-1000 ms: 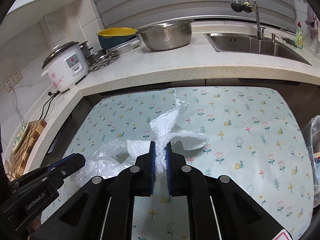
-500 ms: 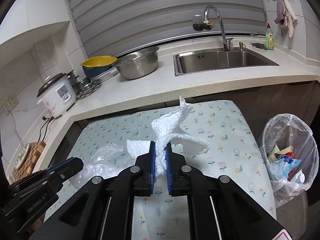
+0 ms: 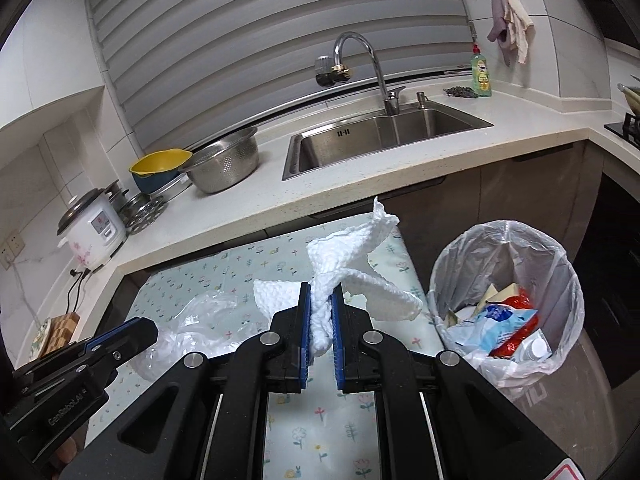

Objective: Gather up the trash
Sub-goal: 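Carry the tissue and plastic wrap over to the bin, then open both tools to drop tissue and plastic wrap into the bin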

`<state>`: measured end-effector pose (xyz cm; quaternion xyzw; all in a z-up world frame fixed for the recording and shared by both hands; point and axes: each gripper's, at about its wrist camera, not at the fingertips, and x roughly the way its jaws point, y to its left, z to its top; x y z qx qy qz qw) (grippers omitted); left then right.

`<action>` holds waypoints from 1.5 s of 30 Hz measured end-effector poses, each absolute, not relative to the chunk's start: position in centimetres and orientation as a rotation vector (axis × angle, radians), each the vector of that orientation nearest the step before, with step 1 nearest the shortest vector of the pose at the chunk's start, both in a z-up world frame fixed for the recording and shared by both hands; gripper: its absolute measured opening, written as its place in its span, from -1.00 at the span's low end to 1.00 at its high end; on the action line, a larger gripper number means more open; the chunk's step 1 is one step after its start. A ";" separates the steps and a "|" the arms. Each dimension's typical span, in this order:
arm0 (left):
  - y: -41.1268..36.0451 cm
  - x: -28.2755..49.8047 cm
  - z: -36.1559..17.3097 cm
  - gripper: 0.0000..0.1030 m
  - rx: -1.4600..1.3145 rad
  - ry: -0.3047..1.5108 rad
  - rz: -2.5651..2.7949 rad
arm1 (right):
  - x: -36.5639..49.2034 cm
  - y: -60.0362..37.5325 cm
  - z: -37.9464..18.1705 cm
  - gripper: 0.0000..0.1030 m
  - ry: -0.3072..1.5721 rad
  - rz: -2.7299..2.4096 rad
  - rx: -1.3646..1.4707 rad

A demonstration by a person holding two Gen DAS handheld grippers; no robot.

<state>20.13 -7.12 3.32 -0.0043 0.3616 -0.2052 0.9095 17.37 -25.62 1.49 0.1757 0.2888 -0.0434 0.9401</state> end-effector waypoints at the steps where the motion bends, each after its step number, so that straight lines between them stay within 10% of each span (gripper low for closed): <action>1: -7.7 20.0 3.3 -0.81 -0.006 0.747 -0.430 | 17.0 -26.4 1.4 -0.83 0.589 -0.097 0.362; 45: -30.1 20.7 -1.4 -0.81 0.210 0.802 -0.631 | 13.7 -44.3 -6.2 -0.81 0.637 -0.301 0.506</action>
